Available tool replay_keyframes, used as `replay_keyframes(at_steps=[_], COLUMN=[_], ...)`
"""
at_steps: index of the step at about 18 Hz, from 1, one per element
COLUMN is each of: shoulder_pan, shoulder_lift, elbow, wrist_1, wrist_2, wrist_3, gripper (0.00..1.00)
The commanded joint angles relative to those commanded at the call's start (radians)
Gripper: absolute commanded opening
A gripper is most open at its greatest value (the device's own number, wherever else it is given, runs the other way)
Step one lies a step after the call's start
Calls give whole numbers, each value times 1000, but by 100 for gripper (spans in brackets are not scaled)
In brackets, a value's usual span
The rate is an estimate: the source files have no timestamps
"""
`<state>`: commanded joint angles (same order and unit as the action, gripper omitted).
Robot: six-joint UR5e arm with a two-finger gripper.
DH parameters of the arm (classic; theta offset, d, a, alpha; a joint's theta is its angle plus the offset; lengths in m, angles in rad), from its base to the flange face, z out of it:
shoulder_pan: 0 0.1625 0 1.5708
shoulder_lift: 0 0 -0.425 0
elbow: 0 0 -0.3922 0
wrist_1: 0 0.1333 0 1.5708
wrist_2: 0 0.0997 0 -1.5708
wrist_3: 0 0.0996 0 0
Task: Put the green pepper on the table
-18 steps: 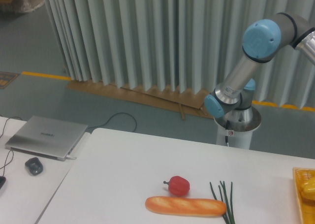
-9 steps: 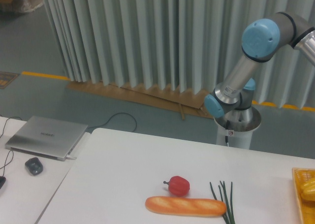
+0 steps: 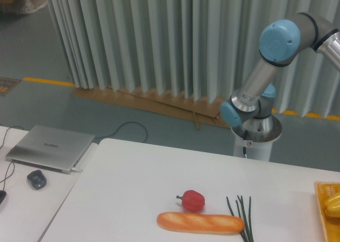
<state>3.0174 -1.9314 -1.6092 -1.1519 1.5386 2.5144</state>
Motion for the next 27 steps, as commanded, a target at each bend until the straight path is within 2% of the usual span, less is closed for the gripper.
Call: replay_keyframes(at_steps=[3,5,11,18,20,27], shoulder_pan=[-20,-31,-75,-75,-84,-147], shoulder_lift=[29,41,95,112,117,173], elbow=[5,9,12,12,12,14], wrist_1=[-11,-55,-135,-161,-166,-244], wrist_2=[-2,-2,-2,-2,-2,-2], wrist_3=[-32,-84,-181,-183,-221,-337], gripper=[62,62,62,61,61,61])
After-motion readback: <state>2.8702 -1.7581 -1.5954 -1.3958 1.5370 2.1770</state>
